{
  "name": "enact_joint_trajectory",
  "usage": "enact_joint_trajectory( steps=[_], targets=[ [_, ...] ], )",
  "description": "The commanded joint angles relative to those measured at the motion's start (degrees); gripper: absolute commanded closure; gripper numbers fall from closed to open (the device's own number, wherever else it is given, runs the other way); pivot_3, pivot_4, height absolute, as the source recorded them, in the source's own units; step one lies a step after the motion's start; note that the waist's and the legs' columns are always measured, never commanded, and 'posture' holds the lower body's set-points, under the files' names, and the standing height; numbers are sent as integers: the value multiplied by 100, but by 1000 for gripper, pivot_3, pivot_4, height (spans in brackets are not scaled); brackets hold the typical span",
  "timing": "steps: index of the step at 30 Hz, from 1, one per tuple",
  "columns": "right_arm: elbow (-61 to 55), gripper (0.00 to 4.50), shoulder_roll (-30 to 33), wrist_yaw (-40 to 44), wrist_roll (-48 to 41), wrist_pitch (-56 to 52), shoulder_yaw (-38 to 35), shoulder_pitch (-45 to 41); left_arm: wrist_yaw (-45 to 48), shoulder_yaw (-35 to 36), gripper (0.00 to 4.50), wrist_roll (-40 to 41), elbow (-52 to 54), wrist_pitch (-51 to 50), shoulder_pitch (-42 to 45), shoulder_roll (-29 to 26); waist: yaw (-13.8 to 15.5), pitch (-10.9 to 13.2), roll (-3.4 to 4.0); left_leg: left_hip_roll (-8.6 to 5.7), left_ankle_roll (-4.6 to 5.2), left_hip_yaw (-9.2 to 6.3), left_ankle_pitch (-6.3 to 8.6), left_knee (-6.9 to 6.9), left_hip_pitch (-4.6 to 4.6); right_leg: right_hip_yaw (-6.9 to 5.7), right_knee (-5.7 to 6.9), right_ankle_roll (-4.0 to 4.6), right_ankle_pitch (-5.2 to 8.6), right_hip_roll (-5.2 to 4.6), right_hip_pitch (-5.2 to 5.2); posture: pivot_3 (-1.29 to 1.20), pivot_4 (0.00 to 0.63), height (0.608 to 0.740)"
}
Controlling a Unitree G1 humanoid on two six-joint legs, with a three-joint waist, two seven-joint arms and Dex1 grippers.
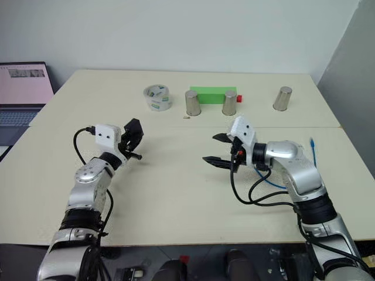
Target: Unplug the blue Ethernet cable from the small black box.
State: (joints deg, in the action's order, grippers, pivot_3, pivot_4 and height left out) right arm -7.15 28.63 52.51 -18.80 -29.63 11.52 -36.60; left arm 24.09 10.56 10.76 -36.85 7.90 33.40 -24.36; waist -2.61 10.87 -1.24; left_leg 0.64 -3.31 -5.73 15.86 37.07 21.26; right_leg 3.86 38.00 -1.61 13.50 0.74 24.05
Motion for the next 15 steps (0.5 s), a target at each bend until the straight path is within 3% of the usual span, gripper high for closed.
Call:
enact_joint_trajectory(
  steps=[1,7,8,10,15],
  targets=[
    [-164,541,-141,-177,-6,-115,-61,-150,-228,128,3706,-124,-944,676,239,102,3,0,0,-1,0,1,0,-1,0,1,0,1,-1,-1,0,0,150,740],
    [-133,541,-182,-299,80,-151,-77,-104,-193,252,3706,-12,-1725,885,267,240,19,-1,0,-2,0,-10,0,-1,10,-11,2,3,-2,-5,6,0,150,740],
    [-141,489,-179,-300,86,-154,-76,-92,-109,273,3002,35,-1760,878,256,250,18,-1,0,-2,0,-10,0,-2,9,-11,3,3,-2,-5,6,0,150,740],
    [-163,489,-173,-296,96,-172,-76,-71,17,294,2730,92,-1737,900,202,254,10,-2,1,-2,0,-9,0,-2,7,-10,5,3,-2,-5,5,0,150,740],
    [-226,489,-154,-275,97,-239,-71,-38,30,282,1561,32,-1301,875,-135,192,-21,-2,2,-2,0,-8,0,-2,-1,-10,8,2,-1,-5,1,0,150,740]
  ],
)
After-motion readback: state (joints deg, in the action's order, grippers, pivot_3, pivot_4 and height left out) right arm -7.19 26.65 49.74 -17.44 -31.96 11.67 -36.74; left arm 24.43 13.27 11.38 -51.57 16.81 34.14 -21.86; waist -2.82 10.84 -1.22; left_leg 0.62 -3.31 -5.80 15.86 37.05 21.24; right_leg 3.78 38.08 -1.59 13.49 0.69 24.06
